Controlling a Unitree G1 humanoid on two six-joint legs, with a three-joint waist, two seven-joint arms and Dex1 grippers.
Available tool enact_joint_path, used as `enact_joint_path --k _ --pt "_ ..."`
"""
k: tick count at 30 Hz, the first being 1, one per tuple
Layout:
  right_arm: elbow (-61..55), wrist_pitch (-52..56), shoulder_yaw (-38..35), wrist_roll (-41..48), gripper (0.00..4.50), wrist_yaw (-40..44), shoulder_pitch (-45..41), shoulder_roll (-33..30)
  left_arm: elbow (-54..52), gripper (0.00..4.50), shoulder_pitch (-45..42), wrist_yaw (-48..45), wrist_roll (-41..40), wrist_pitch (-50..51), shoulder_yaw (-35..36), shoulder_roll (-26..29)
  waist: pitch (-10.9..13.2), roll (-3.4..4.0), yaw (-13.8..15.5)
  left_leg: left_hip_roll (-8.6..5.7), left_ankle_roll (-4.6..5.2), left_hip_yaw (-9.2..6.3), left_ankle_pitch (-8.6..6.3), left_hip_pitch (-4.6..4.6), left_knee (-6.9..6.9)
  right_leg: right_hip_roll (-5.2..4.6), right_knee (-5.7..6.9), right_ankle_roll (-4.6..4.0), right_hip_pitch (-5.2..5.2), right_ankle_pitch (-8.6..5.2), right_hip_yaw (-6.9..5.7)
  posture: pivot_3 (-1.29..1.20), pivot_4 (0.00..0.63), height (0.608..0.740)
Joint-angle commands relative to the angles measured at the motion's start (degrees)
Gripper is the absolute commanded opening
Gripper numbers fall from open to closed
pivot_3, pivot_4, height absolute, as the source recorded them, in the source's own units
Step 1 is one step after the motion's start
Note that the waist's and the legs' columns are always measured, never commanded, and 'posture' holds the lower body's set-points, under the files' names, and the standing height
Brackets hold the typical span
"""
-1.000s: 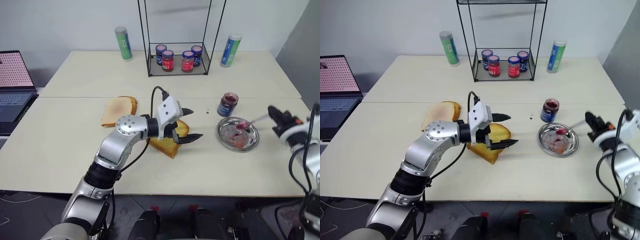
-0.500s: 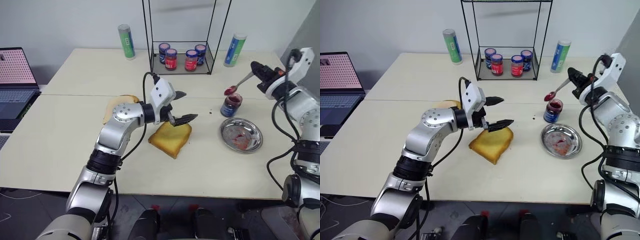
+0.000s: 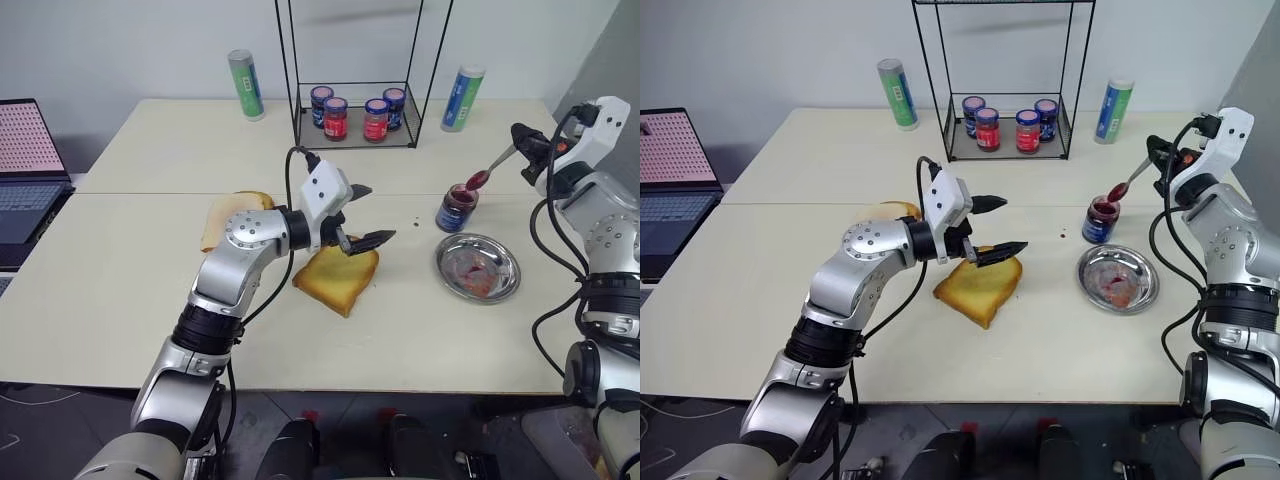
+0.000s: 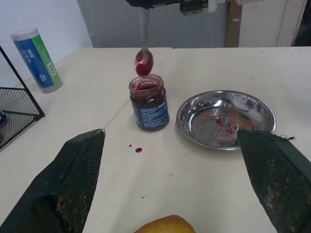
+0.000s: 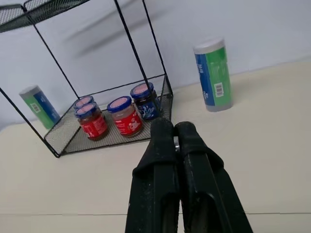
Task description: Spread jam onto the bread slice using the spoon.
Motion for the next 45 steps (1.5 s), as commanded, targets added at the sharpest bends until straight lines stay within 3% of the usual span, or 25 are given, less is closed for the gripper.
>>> enact_joint_path --k 1,11,27,36,45 --pt "-1.67 -5.08 2.71 -5.64 0.01 2.69 0.43 0.67 -1.18 4.5 -1.87 0.04 0.06 -0.57 -0.02 -0.5 0.0 0.0 0.0 0.0 0.0 0.01 0.0 0.0 0.0 0.0 0.0 0.01 0.0 0.0 0.02 0.0 0.15 0.74" --pt "-0.49 -9.49 5.68 -13.05 0.01 6.69 2.5 2.23 -2.2 4.5 -1.48 0.14 -0.02 0.13 0.43 0.01 0.0 0.0 0.02 0.01 -0.13 0.13 0.08 0.0 0.0 0.0 -0.01 0.06 -0.05 0.04 0.15 0.0 0.15 0.74" --pt "1.13 0.89 -6.04 -4.92 0.01 1.35 -0.85 7.08 -2.82 4.5 -0.8 0.71 0.04 0.37 0.35 0.52 0.0 0.0 0.02 0.02 -0.14 0.23 0.08 0.02 0.0 -0.01 -0.01 0.09 -0.07 0.06 0.26 0.0 0.15 0.74" --pt "2.97 7.91 -17.17 3.95 0.01 -7.44 -4.04 9.95 -1.91 4.5 -1.6 0.69 0.27 -0.3 0.06 0.02 0.0 0.0 0.03 0.03 -0.13 0.3 0.08 0.02 0.0 -0.01 0.01 0.09 -0.1 0.07 0.34 0.0 0.15 0.74" --pt "2.43 8.13 -17.5 3.64 0.01 -8.79 -3.17 9.69 -2.03 4.5 -1.51 0.51 0.26 -0.32 0.0 -0.04 0.0 0.0 -0.15 0.03 -0.11 0.4 0.07 0.04 0.0 -0.01 0.02 0.11 -0.1 0.08 0.38 0.0 0.15 0.74"
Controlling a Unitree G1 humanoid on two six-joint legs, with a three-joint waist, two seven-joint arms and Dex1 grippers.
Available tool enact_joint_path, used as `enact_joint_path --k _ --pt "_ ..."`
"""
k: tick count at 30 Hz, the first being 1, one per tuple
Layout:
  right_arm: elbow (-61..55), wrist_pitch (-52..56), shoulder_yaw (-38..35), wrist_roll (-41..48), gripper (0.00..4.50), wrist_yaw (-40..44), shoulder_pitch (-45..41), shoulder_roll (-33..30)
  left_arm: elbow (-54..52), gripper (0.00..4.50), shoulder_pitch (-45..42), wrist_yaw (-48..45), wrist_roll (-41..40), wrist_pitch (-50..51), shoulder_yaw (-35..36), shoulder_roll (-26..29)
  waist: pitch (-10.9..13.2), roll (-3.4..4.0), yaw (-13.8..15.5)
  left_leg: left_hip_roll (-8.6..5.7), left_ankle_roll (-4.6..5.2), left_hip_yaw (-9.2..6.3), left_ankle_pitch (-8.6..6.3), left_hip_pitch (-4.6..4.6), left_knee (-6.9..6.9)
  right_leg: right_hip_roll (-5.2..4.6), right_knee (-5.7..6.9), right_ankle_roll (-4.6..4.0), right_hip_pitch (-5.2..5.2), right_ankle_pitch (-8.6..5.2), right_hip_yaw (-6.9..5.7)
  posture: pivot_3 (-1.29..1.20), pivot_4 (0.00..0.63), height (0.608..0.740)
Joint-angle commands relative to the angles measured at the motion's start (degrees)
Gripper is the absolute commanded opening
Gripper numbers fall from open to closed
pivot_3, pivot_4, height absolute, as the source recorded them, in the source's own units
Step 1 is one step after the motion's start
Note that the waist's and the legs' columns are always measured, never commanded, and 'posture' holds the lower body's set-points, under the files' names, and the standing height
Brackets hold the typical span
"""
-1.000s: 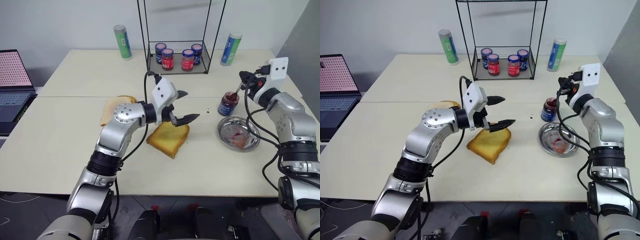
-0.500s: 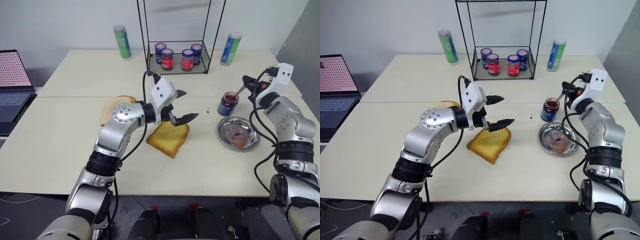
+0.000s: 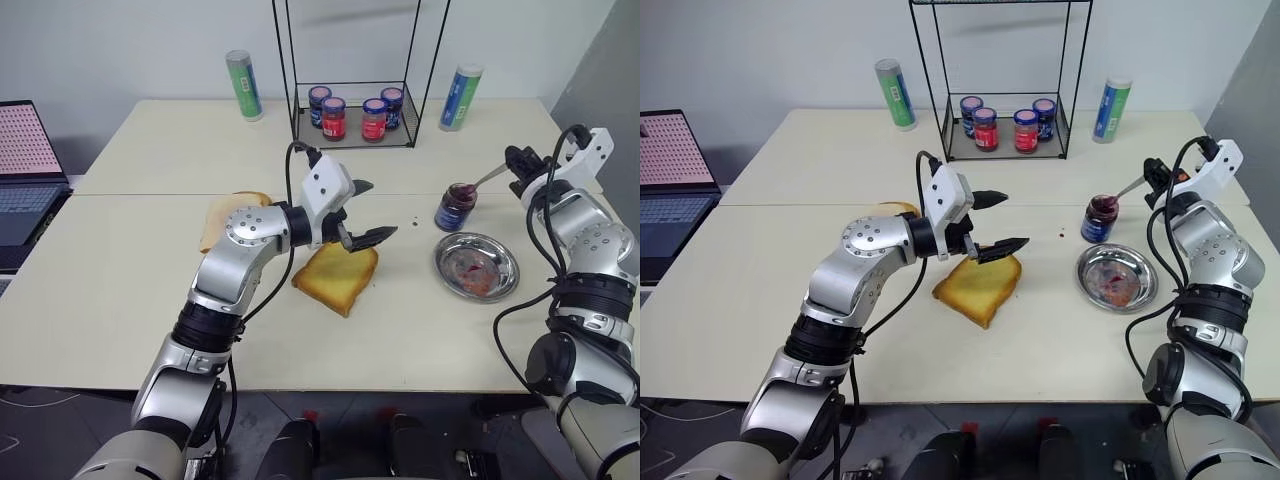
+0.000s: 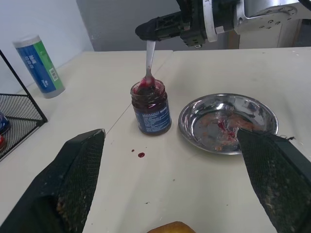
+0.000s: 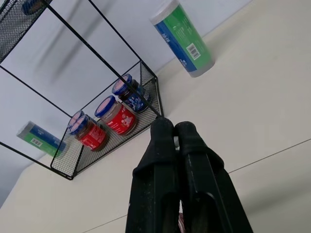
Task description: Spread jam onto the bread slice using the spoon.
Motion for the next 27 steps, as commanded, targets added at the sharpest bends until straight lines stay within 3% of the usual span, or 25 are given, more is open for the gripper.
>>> enact_joint_path --k 1,27 --pt "-1.78 -0.9 -0.64 0.63 0.01 -0.16 -0.77 -0.62 -1.42 4.5 -0.87 -0.13 0.03 -0.75 0.03 -0.18 0.0 0.0 -0.04 0.0 0.0 0.0 0.0 0.0 0.0 0.0 0.0 0.0 0.0 0.0 0.0 0.0 0.15 0.74" --pt "-3.36 0.1 -7.41 7.07 0.01 -7.6 0.72 0.86 -1.36 4.5 -1.13 -1.37 -0.04 -0.97 -0.67 -0.2 0.0 0.0 -0.22 0.02 0.04 0.02 -0.02 0.0 0.0 0.0 0.01 0.01 0.0 0.01 0.02 0.0 0.15 0.74"
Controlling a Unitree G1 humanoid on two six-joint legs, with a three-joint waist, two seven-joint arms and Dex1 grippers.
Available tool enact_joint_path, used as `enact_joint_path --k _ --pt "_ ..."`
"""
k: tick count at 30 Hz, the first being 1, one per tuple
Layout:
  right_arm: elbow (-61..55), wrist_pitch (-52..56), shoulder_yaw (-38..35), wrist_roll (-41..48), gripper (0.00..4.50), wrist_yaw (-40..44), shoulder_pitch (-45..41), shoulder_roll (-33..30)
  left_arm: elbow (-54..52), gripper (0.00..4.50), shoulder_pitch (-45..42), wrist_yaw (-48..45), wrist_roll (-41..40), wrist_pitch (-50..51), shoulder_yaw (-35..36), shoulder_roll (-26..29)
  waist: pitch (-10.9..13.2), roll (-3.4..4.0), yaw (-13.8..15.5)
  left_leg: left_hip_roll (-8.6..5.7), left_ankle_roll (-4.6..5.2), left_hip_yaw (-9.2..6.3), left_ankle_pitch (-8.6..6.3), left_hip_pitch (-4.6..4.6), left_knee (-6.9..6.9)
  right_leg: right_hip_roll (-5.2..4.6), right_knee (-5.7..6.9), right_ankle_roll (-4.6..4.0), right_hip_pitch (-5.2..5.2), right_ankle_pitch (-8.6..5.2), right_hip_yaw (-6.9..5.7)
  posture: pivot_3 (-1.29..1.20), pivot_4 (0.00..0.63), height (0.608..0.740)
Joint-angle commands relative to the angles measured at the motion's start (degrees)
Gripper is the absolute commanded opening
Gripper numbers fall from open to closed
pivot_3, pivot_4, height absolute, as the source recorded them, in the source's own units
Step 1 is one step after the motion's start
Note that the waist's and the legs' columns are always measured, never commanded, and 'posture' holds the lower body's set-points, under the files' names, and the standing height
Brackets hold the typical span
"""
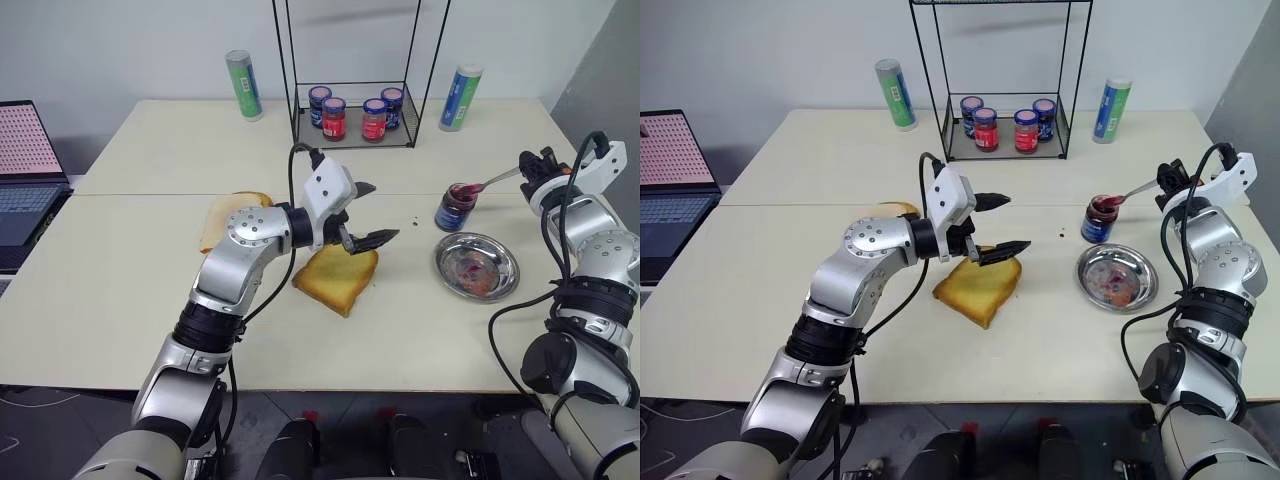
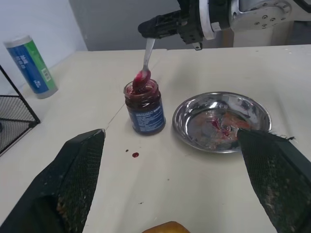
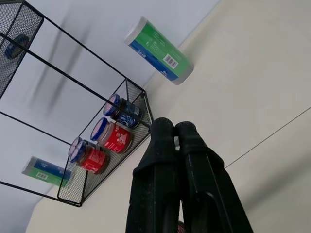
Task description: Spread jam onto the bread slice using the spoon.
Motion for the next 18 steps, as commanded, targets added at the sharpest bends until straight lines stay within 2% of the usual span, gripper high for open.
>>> enact_joint_path --k 1,12,18 --pt "-3.41 -0.21 -0.66 1.23 0.01 -0.45 0.43 -0.86 -1.31 4.5 -1.2 -0.28 -0.1 -0.91 0.25 -0.18 0.0 0.0 0.0 0.0 0.1 0.0 -0.06 0.0 0.0 0.0 0.0 0.0 0.0 0.0 0.0 0.0 0.15 0.74" --pt "-6.03 0.68 -0.56 2.26 0.01 -1.31 0.31 -0.75 -1.5 4.5 -1.17 -0.5 -0.18 -0.9 0.21 -0.14 0.0 0.0 0.0 0.0 0.11 0.0 -0.06 0.0 0.0 0.0 0.0 0.0 0.0 0.0 0.01 0.0 0.15 0.74" --pt "-7.37 2.07 -3.34 6.99 0.01 -5.4 -1.61 1.01 -1.49 4.5 -1.24 -0.34 -0.49 -0.61 0.84 0.08 0.0 0.0 0.0 0.01 0.11 0.0 -0.07 0.0 0.0 0.0 0.0 0.0 0.0 0.0 0.01 0.0 0.15 0.74"
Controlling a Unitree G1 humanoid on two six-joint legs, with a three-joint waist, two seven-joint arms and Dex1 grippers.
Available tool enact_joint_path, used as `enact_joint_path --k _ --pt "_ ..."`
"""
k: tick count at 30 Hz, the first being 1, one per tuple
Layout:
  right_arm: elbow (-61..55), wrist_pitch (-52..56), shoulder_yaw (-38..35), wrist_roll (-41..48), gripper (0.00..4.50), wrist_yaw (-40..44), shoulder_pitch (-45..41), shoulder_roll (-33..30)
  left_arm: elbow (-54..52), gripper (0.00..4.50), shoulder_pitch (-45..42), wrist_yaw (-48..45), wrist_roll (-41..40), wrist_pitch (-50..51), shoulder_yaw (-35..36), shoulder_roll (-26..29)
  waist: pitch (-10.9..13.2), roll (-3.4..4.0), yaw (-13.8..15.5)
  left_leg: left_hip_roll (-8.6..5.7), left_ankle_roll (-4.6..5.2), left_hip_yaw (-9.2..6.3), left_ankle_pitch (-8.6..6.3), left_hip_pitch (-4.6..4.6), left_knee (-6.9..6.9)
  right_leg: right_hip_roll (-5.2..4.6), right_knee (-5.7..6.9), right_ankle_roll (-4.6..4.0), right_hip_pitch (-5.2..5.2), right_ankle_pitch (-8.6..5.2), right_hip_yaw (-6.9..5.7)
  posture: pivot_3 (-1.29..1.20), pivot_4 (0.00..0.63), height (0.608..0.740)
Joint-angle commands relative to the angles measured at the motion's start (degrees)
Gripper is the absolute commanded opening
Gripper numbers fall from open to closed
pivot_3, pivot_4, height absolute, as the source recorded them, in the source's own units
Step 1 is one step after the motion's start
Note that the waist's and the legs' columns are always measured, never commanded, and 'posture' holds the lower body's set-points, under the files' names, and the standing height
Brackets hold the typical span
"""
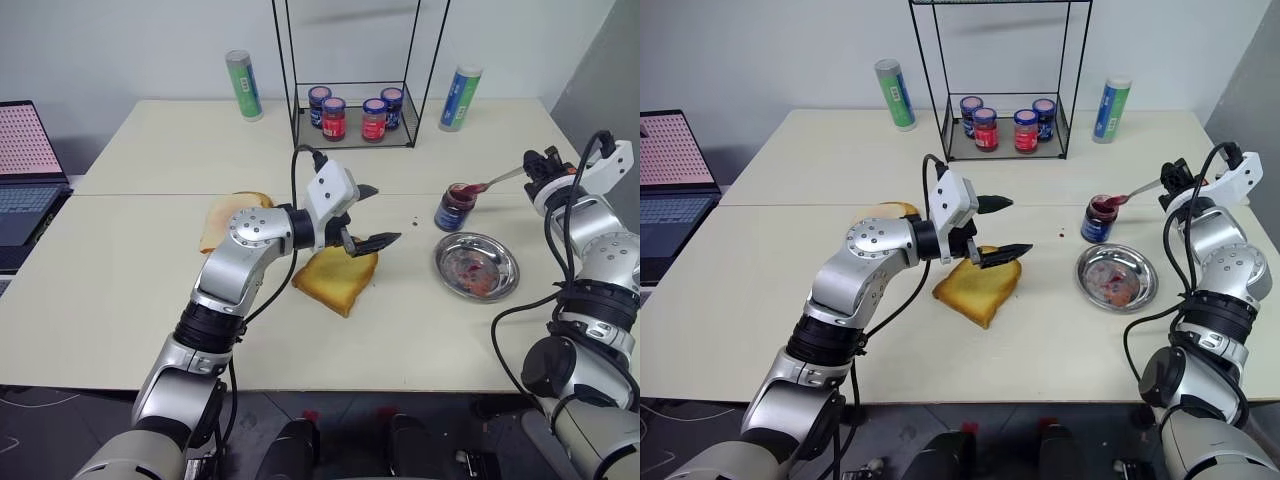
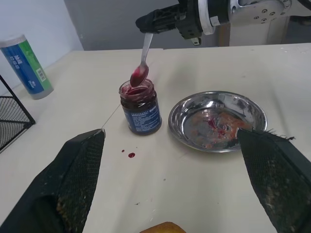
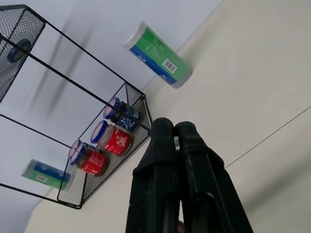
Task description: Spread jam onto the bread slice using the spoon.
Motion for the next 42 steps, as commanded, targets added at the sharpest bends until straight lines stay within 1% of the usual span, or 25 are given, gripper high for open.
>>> enact_joint_path --k 1,4,6,9,13,15,18,21,22,24,29,32,37,39,42 --pt "-4.08 1.13 -2.55 5.2 0.01 -3.26 -2.56 0.79 -1.54 4.5 -1.14 -0.06 -0.65 -0.44 1.29 0.22 0.0 0.0 0.0 0.0 0.0 0.0 0.0 0.0 0.0 0.0 0.0 0.0 0.0 0.0 0.0 0.0 0.15 0.74" --pt "-5.94 2.56 -4.11 9.07 0.01 -6.4 -3.22 1.9 -2.92 4.5 -0.01 -0.51 -2.21 0.69 2.83 1.32 0.0 0.0 -0.03 0.01 0.0 0.0 0.0 0.0 0.0 0.0 0.0 0.0 -0.01 0.0 0.0 0.0 0.15 0.74" --pt "-8.36 4.3 -5.15 13.32 0.01 -9.3 -4.12 3.26 -5.82 4.5 1.95 -0.76 -4.85 2.93 5.1 2.7 0.0 0.0 -0.43 0.05 0.0 0.0 0.0 0.0 -0.01 0.0 0.01 0.0 -0.02 0.0 0.01 0.0 0.15 0.74" --pt "-13.46 6.96 -4.0 18.47 0.01 -12.97 -3.96 5.85 -11.16 4.5 5.79 -1.23 -8.8 7.5 8.1 5.68 -0.01 0.02 -1.04 0.27 0.0 0.02 0.0 0.0 -0.05 0.02 0.01 0.0 -0.05 0.0 0.03 0.0 0.15 0.74" --pt "-22.09 10.73 1.93 24.01 0.01 -14.95 -1.27 11.38 -19.56 4.5 14.93 -2.61 -13.68 12.92 13.37 12.4 -0.02 0.05 -1.57 0.33 0.03 0.01 -0.02 0.01 -0.07 0.08 0.03 -0.01 -0.06 0.0 0.03 0.0 0.15 0.74" --pt "-25.36 12.22 5.52 25.15 0.01 -14.95 0.39 13.7 -22.55 4.5 18.93 -2.4 -15.61 14.51 16.37 14.98 -0.02 0.07 -1.98 0.5 0.08 0.01 -0.05 0.06 -0.11 0.2 0.02 -0.06 -0.09 0.03 0.11 0.0 0.15 0.74" --pt "-29.71 13.21 12.6 25.0 0.01 -13.95 3.81 18.18 -28.94 4.5 29.08 -2.19 -18.5 17.3 22.07 19.08 -0.03 0.1 -2.29 0.63 0.1 0.0 -0.06 0.05 -0.12 0.32 -0.01 -0.15 -0.13 0.08 0.08 0.0 0.15 0.74" --pt "-32.23 13.9 20.9 21.2 0.01 -10.3 7.77 19.63 -33.96 4.5 39.34 -1.83 -20.25 17.94 27.04 20.76 -0.03 0.11 -2.25 0.67 0.12 -0.01 -0.08 0.06 -0.17 0.34 -0.02 -0.18 -0.18 0.1 0.13 0.0 0.15 0.74" --pt "-32.87 13.57 24.88 18.46 0.01 -8.01 9.33 19.45 -35.63 4.5 43.12 -1.33 -20.55 18.04 29.01 20.67 -0.03 0.11 -2.25 0.66 0.12 -0.01 -0.08 0.06 -0.16 0.33 -0.02 -0.18 -0.16 0.1 0.15 0.0 0.15 0.74" --pt "-33.38 12.29 30.2 14.06 0.01 -4.29 11.51 18.66 -37.75 4.5 47.73 0.21 -21.22 18.1 31.39 20.28 -0.02 0.11 -2.08 0.67 0.14 0.0 -0.1 0.08 -0.19 0.33 -0.06 -0.18 -0.17 0.1 0.18 0.0 0.15 0.74" --pt "-31.46 4.82 40.54 1.56 0.01 5.38 16.22 16.39 -40.37 4.5 54.81 5.93 -19.04 16.43 31.33 17.48 -0.03 0.09 -0.38 0.67 0.15 0.06 -0.1 0.15 -0.11 0.37 -0.08 -0.22 -0.05 0.12 0.05 0.0 0.15 0.74" --pt "-30.02 1.21 43.97 -3.43 0.01 9.24 17.4 16.18 -41.66 4.5 55.99 8.46 -19.0 15.92 30.73 16.14 -0.04 0.04 -0.28 0.67 0.15 0.09 -0.11 0.16 -0.11 0.37 -0.11 -0.21 -0.02 0.13 0.06 0.0 0.15 0.74" --pt "-27.4 -4.85 47.95 -11.66 0.01 14.64 17.4 15.42 -42.5 4.5 54.07 11.3 -19.63 16.26 29.55 15.52 -0.05 0.04 -0.31 0.72 0.13 0.08 -0.11 0.17 -0.14 0.41 -0.09 -0.22 -0.05 0.13 0.05 0.0 0.15 0.74" --pt "-26.42 -6.63 48.36 -13.93 0.01 16.07 17.4 15.15 -42.53 4.5 53.29 11.88 -19.89 16.31 29.06 15.6 -0.05 0.04 -0.31 0.72 0.13 0.08 -0.11 0.16 -0.14 0.41 -0.09 -0.22 -0.05 0.14 0.04 0.0 0.15 0.74" --pt "-24.87 -8.08 46.48 -15.74 0.01 17.11 16.91 14.37 -41.89 4.5 51.93 12.3 -19.97 16.13 28.12 15.77 -0.05 0.04 -0.29 0.71 0.13 0.07 -0.11 0.17 -0.13 0.41 -0.09 -0.22 -0.04 0.14 0.04 0.0 0.15 0.74"
